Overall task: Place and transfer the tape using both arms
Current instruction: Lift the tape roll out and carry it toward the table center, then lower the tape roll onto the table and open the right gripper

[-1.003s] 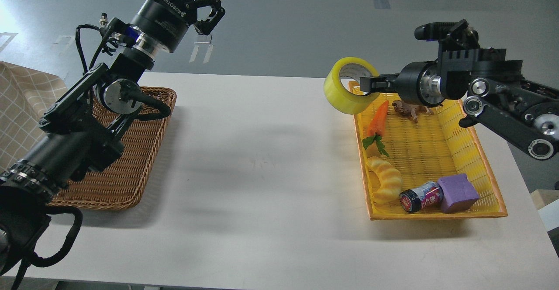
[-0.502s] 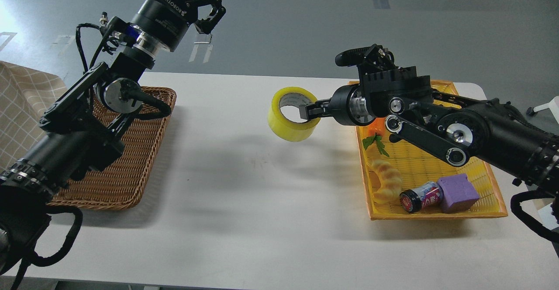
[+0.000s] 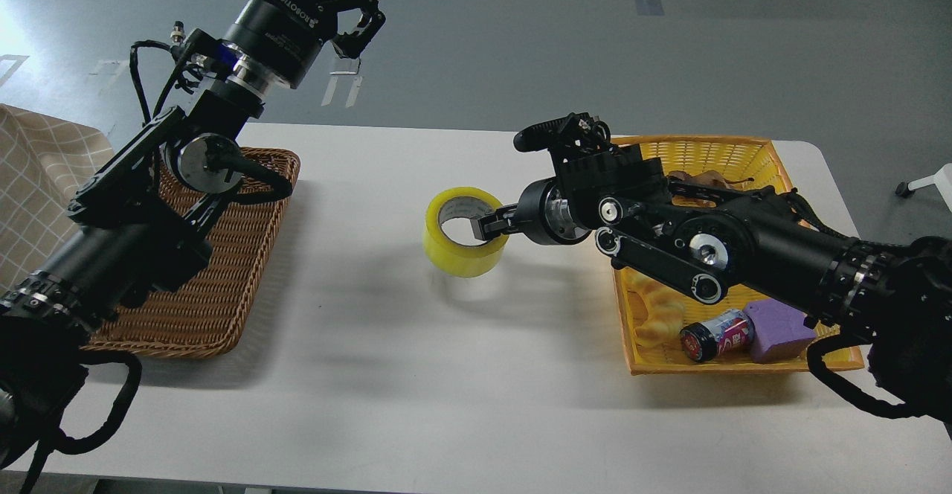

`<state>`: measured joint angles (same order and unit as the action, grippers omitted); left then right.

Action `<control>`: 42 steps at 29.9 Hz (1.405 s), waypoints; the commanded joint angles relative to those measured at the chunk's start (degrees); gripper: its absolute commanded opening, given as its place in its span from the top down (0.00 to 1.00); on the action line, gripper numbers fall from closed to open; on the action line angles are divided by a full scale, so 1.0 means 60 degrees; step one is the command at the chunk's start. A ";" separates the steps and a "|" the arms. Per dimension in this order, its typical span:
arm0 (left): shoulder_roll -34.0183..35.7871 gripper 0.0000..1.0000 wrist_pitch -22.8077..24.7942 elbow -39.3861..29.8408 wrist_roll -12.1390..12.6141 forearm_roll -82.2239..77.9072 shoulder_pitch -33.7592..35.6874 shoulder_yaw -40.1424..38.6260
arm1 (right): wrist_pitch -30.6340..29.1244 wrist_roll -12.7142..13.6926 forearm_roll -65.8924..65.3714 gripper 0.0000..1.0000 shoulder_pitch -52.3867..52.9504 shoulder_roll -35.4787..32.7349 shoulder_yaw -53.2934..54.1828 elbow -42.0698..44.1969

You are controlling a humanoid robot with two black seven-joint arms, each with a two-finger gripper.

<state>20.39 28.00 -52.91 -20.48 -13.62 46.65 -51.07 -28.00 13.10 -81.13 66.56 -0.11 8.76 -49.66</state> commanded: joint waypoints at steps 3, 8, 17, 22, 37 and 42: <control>0.0000 0.02 0.0000 0.0001 0.0000 -0.0001 0.0018 0.0000 | 0.0000 0.0000 0.0002 1.00 -0.0020 0.0018 -0.0098 0.0819; 0.0000 0.02 0.0000 0.0001 0.0000 -0.0001 0.0018 0.0000 | 0.0000 0.0000 -0.0013 1.00 -0.0049 0.0018 -0.0113 0.0850; 0.0000 0.02 0.0000 0.0001 0.0000 -0.0001 0.0003 0.0000 | 0.0000 -0.0030 0.0031 1.00 -0.0107 0.0018 -0.0069 0.0777; 0.0000 0.02 0.0000 0.0001 0.0000 -0.0001 0.0003 -0.0014 | 0.0000 -0.0030 0.0060 1.00 -0.0122 0.0018 -0.0083 0.0659; 0.0000 0.02 0.0000 0.0001 0.0000 0.0013 0.0003 0.0000 | 0.0000 -0.0030 0.0017 1.00 -0.0371 0.0018 -0.0245 0.0615; 0.0000 0.02 0.0000 0.0001 0.0000 -0.0001 0.0003 0.0000 | 0.0000 -0.0030 0.0016 1.00 -0.0415 0.0018 -0.0245 0.0630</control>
<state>20.40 28.00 -52.91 -20.48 -13.56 46.67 -51.07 -28.00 12.92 -81.03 64.24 0.00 7.26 -45.90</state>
